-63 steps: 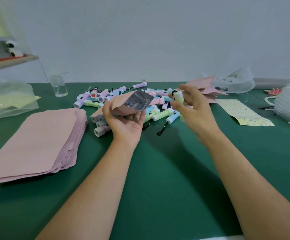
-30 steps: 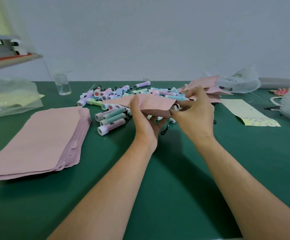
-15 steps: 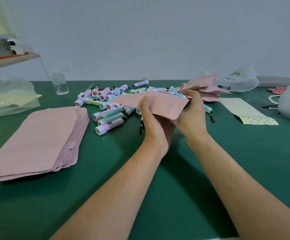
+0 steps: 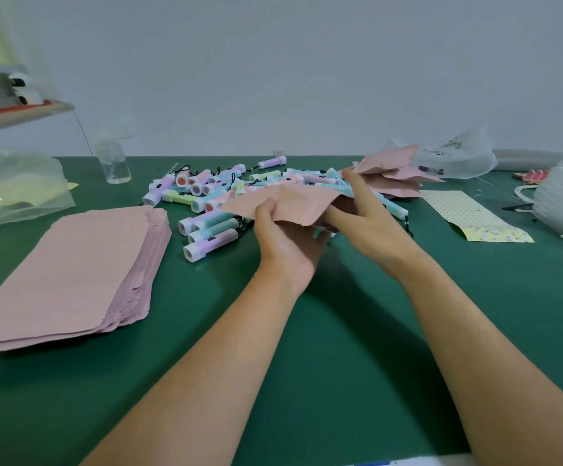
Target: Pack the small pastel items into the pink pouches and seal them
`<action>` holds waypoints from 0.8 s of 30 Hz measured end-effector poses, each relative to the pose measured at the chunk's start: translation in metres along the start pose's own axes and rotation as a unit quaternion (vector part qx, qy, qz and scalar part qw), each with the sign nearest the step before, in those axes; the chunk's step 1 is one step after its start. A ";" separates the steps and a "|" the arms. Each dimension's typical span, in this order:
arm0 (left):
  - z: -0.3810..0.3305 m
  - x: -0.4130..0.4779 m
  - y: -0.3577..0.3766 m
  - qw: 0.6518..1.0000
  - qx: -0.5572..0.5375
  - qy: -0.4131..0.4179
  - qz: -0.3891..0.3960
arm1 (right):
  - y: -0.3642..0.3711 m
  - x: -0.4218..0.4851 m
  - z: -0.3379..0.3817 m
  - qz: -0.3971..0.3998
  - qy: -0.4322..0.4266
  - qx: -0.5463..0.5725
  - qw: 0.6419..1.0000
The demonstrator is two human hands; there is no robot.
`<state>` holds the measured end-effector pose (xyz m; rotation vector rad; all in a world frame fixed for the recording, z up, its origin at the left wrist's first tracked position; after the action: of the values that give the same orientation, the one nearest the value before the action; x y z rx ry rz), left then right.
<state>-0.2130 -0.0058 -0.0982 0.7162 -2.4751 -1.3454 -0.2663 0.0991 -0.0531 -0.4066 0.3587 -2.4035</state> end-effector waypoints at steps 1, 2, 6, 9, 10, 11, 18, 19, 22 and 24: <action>-0.006 0.003 -0.006 1.000 -0.010 -0.001 -0.016 | 0.001 -0.001 -0.001 0.025 -0.002 -0.008 1.000; -0.012 0.005 -0.010 0.999 -0.023 -0.003 -0.029 | 0.000 -0.002 -0.001 0.034 -0.010 -0.018 0.999; -0.029 0.006 -0.019 0.997 -0.054 0.006 -0.061 | -0.006 -0.006 0.005 0.010 -0.101 -0.002 0.995; -0.037 0.004 -0.019 0.995 -0.083 -0.002 -0.055 | -0.017 -0.009 0.013 -0.071 -0.176 0.057 0.980; -0.038 0.003 -0.018 0.995 -0.089 -0.013 -0.049 | -0.023 -0.009 0.014 -0.120 -0.209 0.057 0.969; -0.039 0.001 -0.017 0.995 -0.090 -0.025 -0.046 | -0.029 -0.010 0.014 -0.172 -0.234 0.040 0.956; -0.036 -0.007 -0.010 0.995 -0.037 -0.093 -0.022 | -0.033 -0.003 0.000 -0.183 -0.361 -0.224 0.887; -0.037 -0.007 -0.010 0.995 -0.038 -0.094 -0.015 | -0.033 -0.004 0.000 -0.189 -0.384 -0.240 0.871; -0.044 -0.006 -0.010 0.995 -0.052 -0.085 0.010 | -0.034 -0.004 0.003 -0.205 -0.426 -0.276 0.837; -0.050 -0.006 -0.010 0.995 -0.041 -0.086 0.006 | -0.037 -0.002 0.002 -0.221 -0.413 -0.254 0.846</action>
<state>-0.1838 -0.0435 -0.0784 0.5897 -2.5304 -1.5546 -0.2851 0.1273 -0.0386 -1.8587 0.5274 -2.2319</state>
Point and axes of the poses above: each hand's wrist, its own x-axis towards the middle knuckle, its own y-axis out of the palm, z = x × y, the point moved 5 cm from there along x, towards the middle knuckle, and after that the axes turned 1 degree about x, right-handed, at the moved point
